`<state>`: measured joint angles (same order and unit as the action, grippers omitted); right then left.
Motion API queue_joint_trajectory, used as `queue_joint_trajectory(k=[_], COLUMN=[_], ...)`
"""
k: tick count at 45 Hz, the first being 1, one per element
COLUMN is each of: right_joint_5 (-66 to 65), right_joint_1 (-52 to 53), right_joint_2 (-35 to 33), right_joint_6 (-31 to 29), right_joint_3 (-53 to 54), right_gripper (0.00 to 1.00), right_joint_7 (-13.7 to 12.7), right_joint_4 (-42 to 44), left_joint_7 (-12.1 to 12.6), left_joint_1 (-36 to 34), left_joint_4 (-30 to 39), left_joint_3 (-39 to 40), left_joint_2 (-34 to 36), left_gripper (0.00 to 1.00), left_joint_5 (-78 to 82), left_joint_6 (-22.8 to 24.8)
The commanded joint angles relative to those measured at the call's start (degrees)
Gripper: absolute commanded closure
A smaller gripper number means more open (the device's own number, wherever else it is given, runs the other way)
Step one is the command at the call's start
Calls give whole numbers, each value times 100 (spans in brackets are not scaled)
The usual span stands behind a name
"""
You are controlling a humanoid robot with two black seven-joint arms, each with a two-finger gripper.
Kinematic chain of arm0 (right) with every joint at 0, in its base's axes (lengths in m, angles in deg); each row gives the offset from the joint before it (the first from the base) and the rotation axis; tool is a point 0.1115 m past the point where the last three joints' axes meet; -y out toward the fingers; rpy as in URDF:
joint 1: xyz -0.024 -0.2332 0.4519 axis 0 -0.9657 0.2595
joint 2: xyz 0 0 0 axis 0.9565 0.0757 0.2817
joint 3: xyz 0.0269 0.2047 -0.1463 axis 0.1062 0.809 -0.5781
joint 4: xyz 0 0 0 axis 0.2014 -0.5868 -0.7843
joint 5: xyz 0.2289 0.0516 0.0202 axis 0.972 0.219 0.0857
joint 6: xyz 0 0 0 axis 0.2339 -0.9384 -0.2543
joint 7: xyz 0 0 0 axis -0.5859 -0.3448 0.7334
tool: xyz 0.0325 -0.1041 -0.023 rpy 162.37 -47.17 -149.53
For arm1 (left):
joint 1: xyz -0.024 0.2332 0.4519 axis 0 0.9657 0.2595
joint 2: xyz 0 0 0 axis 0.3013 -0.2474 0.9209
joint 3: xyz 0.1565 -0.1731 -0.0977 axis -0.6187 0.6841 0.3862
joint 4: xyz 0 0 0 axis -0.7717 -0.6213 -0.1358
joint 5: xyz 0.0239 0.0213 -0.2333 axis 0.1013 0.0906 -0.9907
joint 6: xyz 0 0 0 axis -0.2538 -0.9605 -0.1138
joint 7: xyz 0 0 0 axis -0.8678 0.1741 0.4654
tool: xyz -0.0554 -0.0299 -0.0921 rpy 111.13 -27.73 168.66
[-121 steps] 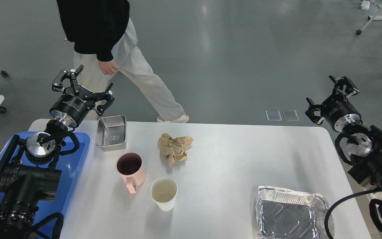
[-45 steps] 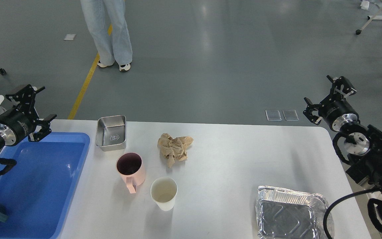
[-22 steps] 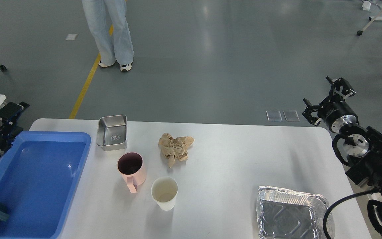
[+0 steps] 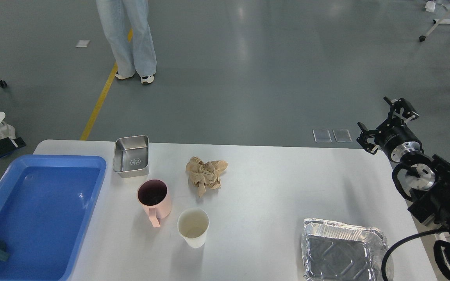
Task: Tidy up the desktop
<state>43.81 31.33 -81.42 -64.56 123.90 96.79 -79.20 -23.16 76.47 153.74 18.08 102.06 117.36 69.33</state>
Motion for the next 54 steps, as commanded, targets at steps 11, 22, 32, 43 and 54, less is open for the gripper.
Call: queue_joint_trajectory(k=[11,22,32,43,54], right_joint_5=[0,0,-9,-88,-88], right_joint_1=[14,31,76,102,155], right_joint_2=[64,144,196,311,319], right_joint_6=[-4,-4,-4,48,75], right_joint_3=[7,-2,-10,-230,-423], right_gripper=[0,0,0,0,0], right_joint_7=[4,4,4,-5,-14], right_joint_4=[-17,-26,-43,-35,-26], left_joint_7=[-26,342,913,1362,1793], left_joint_1=[30,48,-31,-31,522], left_joint_4=[126,12,-190,-392,-542], left_joint_3=[1380,1363,1143,1205,134], left_joint_2=[-276,-1744,-2709,-3274,-2844], left_gripper=[9,9,9,12,13], left_joint_5=[-156,-112,-199,-1008,-17], left_joint_6=[1194,-624,-2522,-2612,-2612])
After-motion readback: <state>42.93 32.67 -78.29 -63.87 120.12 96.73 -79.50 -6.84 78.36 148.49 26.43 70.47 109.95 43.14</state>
